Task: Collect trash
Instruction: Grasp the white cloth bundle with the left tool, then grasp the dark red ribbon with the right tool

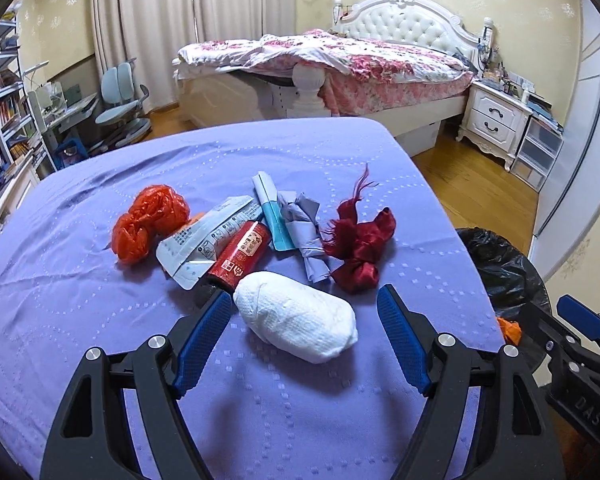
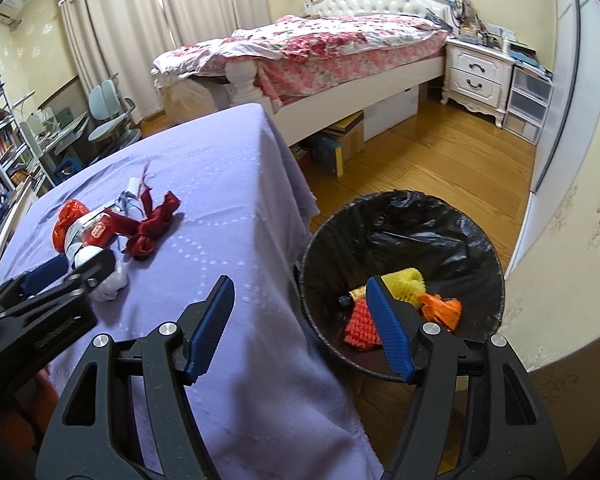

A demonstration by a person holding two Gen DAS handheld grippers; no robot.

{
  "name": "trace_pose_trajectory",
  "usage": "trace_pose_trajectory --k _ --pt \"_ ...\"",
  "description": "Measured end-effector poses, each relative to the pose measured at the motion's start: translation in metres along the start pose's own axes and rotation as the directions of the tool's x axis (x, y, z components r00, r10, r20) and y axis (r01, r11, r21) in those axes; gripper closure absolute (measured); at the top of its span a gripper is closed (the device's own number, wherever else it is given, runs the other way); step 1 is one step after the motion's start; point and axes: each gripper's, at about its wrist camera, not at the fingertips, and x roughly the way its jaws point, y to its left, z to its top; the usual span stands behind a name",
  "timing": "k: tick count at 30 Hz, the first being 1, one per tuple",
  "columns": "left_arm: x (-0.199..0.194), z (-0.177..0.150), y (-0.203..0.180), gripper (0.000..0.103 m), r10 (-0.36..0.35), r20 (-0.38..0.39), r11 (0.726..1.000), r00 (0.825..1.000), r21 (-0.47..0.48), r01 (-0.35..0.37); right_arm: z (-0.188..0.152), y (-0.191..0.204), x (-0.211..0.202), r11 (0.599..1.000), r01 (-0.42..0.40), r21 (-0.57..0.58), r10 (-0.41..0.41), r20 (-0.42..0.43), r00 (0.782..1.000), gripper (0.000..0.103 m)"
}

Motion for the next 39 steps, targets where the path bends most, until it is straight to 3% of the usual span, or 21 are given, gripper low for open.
trace_pose_trajectory --k 2,4,7,12,23,34,39 --pt "0.004 0.000 0.003 0.028 -0.011 -0.014 1.000 1.000 -0.013 0.011 0.001 0.005 0.001 1.000 -0.006 -0.007 0.006 -0.001 1.000 0.036" --pt "0.005 -0.001 0.006 0.039 -0.006 -0.015 1.000 1.000 -0.012 0.005 0.004 0.009 0.003 1.000 -0.012 -0.019 0.012 0.000 1.000 0.036" --pt "0.002 -0.004 0.007 0.045 -0.012 -0.004 1.000 1.000 0.015 0.012 0.004 0.014 0.004 0.999 -0.021 -0.027 0.021 -0.003 1.000 0.036" --pt "-0.005 -0.012 0.011 0.049 -0.034 0.007 0.999 0.999 0.034 0.034 0.005 0.025 0.009 0.998 -0.036 -0.045 0.036 -0.013 0.999 0.036" --pt "-0.029 -0.018 0.041 0.050 -0.007 0.065 1.000 0.998 0.029 0.005 0.004 0.069 0.019 0.989 -0.085 -0.122 0.082 -0.028 0.996 0.036" --pt "-0.030 -0.022 0.105 0.050 0.072 0.054 0.994 0.996 -0.089 -0.067 0.015 0.115 0.044 0.977 -0.097 -0.188 0.088 -0.056 0.995 0.037" --pt "-0.028 -0.023 0.122 0.050 0.092 0.055 0.989 0.994 -0.120 -0.085 0.023 0.123 0.053 0.982 -0.091 -0.167 0.082 -0.060 0.995 0.040"
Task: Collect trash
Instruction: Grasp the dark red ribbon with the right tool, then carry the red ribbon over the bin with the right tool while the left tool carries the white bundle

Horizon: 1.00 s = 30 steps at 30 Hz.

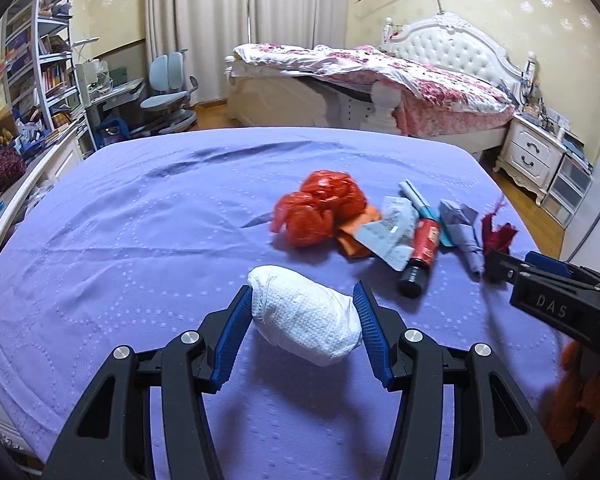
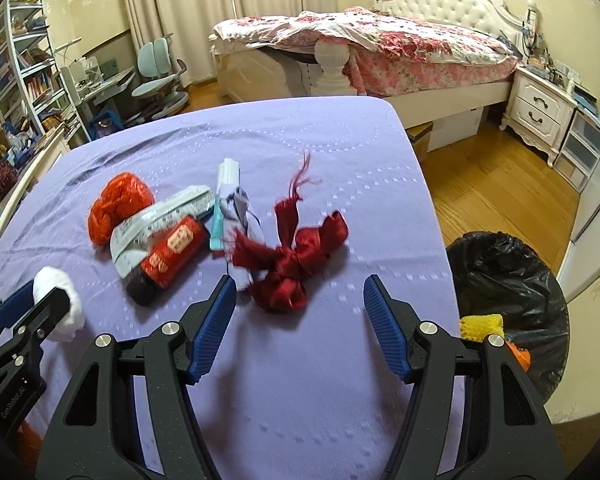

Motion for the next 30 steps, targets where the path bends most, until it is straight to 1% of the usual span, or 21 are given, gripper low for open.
trace_pose_trajectory --k 2,4,6,9,10,14,17,21,30 --pt "0.002 0.001 0.005 0.050 0.008 0.002 1.000 1.000 -0.005 -0.008 0.002 0.001 0.003 1.000 0.007 0.004 -0.007 -0.009 1.000 0.046" --pt "0.005 0.001 0.010 0.050 0.010 -0.002 1.000 1.000 -0.014 -0.010 0.003 0.002 0.006 1.000 0.011 0.004 -0.010 -0.018 1.000 0.048" --pt "0.006 0.000 0.013 0.050 0.010 -0.009 1.000 1.000 -0.023 -0.010 0.001 0.003 0.008 1.000 0.012 0.001 -0.012 -0.027 1.000 0.054" --pt "0.008 -0.003 0.014 0.050 0.006 -0.019 1.000 1.000 -0.031 -0.007 0.000 0.004 0.007 1.000 -0.006 -0.007 0.006 -0.031 1.000 0.069" --pt "0.009 -0.004 0.014 0.050 0.004 -0.024 0.999 1.000 -0.033 -0.004 -0.001 0.003 0.007 1.000 -0.009 -0.007 0.009 -0.031 0.999 0.077" --pt "0.007 -0.008 0.015 0.050 0.001 -0.028 0.999 1.000 -0.032 -0.002 -0.004 -0.001 0.004 1.000 -0.017 0.002 0.017 -0.026 1.000 0.081" --pt "0.004 -0.010 0.014 0.050 -0.001 -0.025 1.000 1.000 -0.029 0.000 -0.008 -0.005 -0.002 1.000 -0.022 0.012 0.023 -0.018 1.000 0.082" --pt "0.002 -0.011 0.012 0.050 -0.015 -0.022 0.999 1.000 -0.030 0.014 -0.013 -0.009 -0.011 1.000 -0.025 0.018 0.025 -0.009 1.000 0.083" --pt "-0.010 -0.017 -0.003 0.050 -0.040 -0.005 0.999 0.999 0.001 0.040 -0.030 -0.029 -0.032 0.999 -0.014 0.037 0.013 0.010 1.000 0.083"
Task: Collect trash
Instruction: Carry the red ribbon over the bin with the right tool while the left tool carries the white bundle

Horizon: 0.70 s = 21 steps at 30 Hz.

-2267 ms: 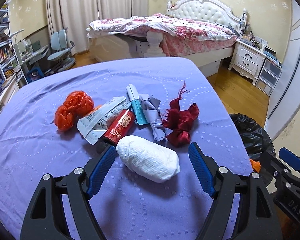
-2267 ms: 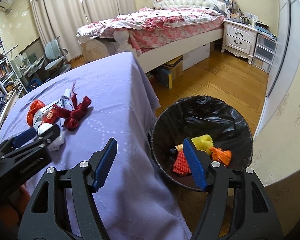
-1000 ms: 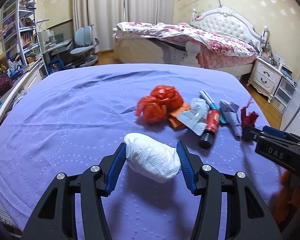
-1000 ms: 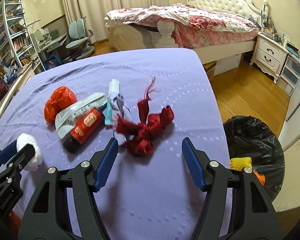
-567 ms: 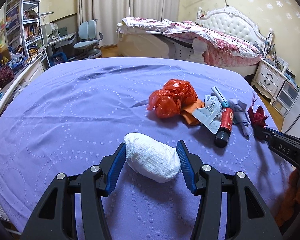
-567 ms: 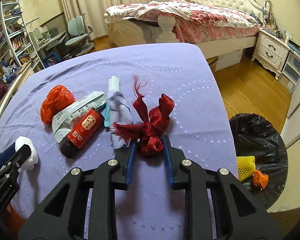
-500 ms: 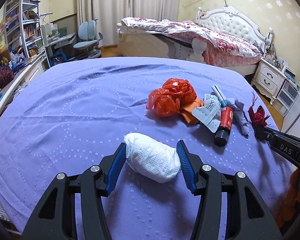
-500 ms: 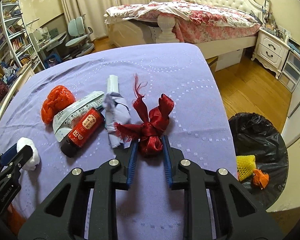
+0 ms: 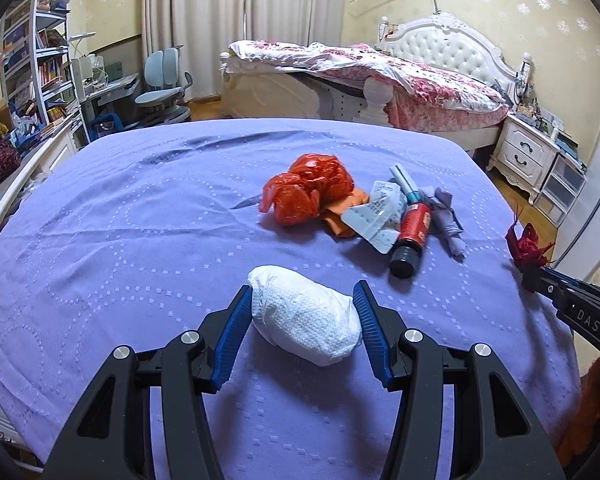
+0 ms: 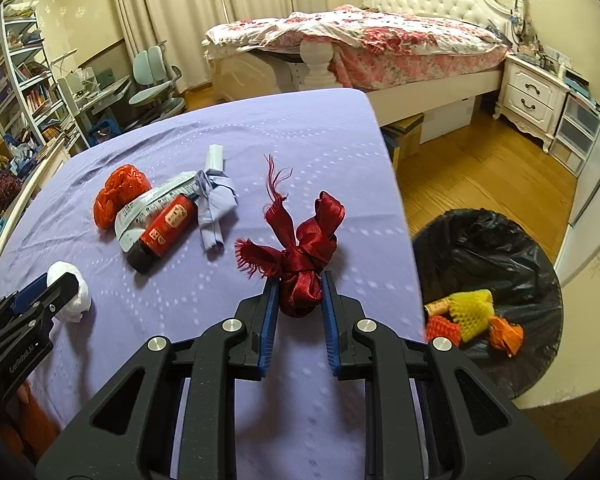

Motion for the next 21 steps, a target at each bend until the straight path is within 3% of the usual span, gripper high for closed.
trace_pose_trajectory --k 12,21 --pt "-0.017 0.007 -0.048 0.050 -0.087 0.037 0.995 0.996 0.059 0.085 -0.013 -0.039 -0.036 0.997 0.055 0.048 -0.057 0.059 0.997 0.083" --pt "-0.021 0.016 -0.126 0.050 -0.216 0.059 0.961 0.975 0.191 0.201 -0.016 -0.101 -0.052 0.979 0.132 0.154 -0.144 0.070 0.987 0.083"
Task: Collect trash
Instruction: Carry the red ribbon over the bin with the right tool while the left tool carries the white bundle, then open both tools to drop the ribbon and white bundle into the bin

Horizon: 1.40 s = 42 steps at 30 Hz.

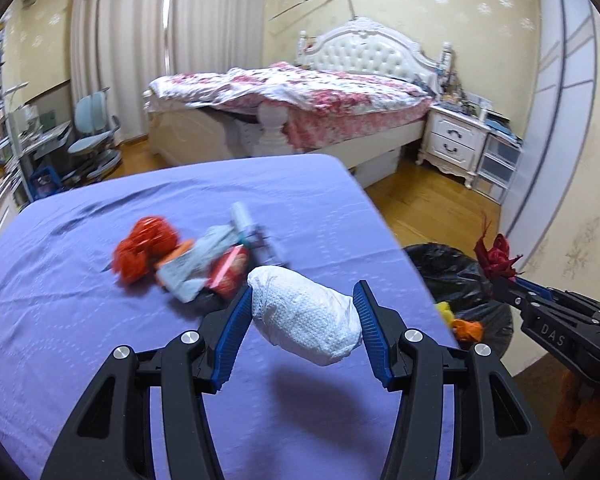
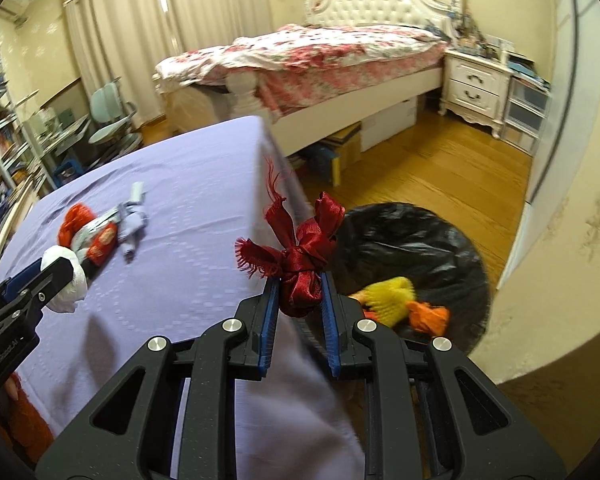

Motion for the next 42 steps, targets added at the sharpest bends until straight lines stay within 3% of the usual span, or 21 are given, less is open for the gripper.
trace_pose_trajectory --k 14,35,38,40,42 --pt "0.043 0.026 -0.089 0.050 -0.131 -0.010 0.982 0.991 0.138 0.131 0.002 -0.070 0.009 0.993 0.072 0.099 -0.071 -0.013 0.997 0.083" --pt "0.095 0.030 -0.132 0.049 -0.122 -0.099 0.972 0.988 0.190 0.139 0.010 -0.109 0.035 0.984 0.079 0.161 -0.073 -0.041 0.996 0.082" --pt "0.098 0.029 -0.134 0.044 -0.118 -0.113 0.972 0.987 0.190 0.138 0.009 -0.111 0.035 0.983 0.082 0.163 -0.076 -0.045 0.996 0.081" --pt "0.098 0.029 -0.132 0.034 -0.114 -0.114 0.975 0.987 0.177 0.133 0.009 -0.111 0.036 0.983 0.083 0.166 -0.076 -0.047 0.996 0.081" --pt "0.099 0.030 -0.130 0.029 -0.114 -0.109 0.978 0.987 0.164 0.131 0.008 -0.111 0.036 0.982 0.087 0.166 -0.080 -0.049 0.996 0.080"
